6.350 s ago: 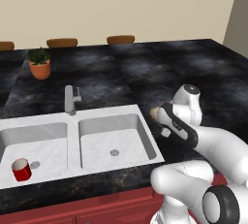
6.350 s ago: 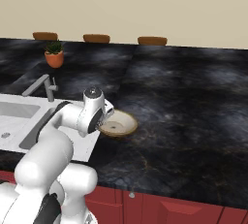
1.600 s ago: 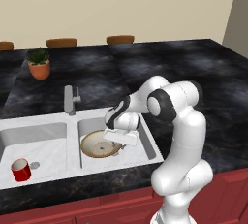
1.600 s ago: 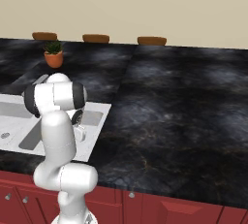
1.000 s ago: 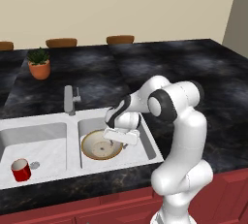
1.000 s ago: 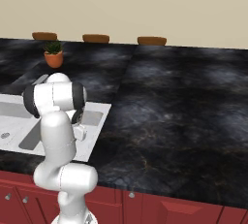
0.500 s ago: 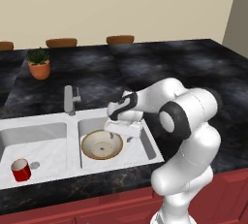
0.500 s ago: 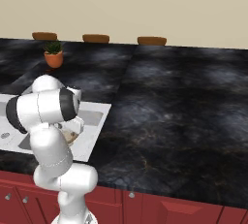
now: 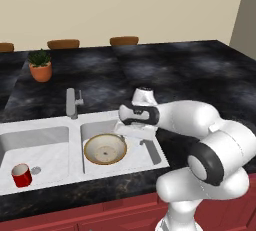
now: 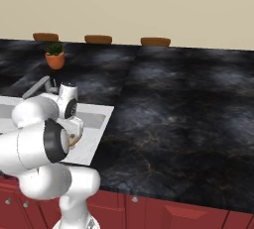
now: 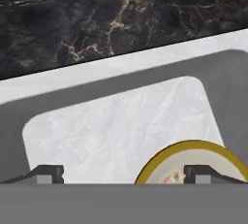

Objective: Place the mug in the left basin and the bowl in the right basin of the sink.

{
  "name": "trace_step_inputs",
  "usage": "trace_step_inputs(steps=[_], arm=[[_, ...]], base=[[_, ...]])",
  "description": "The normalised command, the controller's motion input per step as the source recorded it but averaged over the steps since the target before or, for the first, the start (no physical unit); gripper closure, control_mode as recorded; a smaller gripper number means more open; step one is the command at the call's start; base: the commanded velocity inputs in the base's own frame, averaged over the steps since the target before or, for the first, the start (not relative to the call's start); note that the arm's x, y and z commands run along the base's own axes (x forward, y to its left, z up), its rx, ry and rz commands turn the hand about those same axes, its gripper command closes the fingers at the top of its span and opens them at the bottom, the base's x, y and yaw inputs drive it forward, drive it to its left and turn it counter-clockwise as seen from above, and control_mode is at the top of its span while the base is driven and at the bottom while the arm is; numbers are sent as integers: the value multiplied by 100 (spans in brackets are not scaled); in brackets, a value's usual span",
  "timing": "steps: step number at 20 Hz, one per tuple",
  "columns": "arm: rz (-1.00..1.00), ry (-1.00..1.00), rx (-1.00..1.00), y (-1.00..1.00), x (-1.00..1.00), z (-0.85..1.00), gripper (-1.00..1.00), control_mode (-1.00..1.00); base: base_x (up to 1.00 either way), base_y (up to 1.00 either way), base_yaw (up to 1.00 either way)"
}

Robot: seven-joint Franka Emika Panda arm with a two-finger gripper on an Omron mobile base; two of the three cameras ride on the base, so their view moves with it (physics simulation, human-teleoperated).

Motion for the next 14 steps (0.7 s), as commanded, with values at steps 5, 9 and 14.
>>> trace_step_inputs(steps=[5, 9, 14], arm=[[1, -5, -5, -16, -52, 52, -100, -100], [2, -8, -6, -28, -53, 44, -100, -100], [0, -9, -3, -29, -47, 44, -100, -100]], base=[[0, 0, 0], [0, 0, 0], [0, 0, 0]])
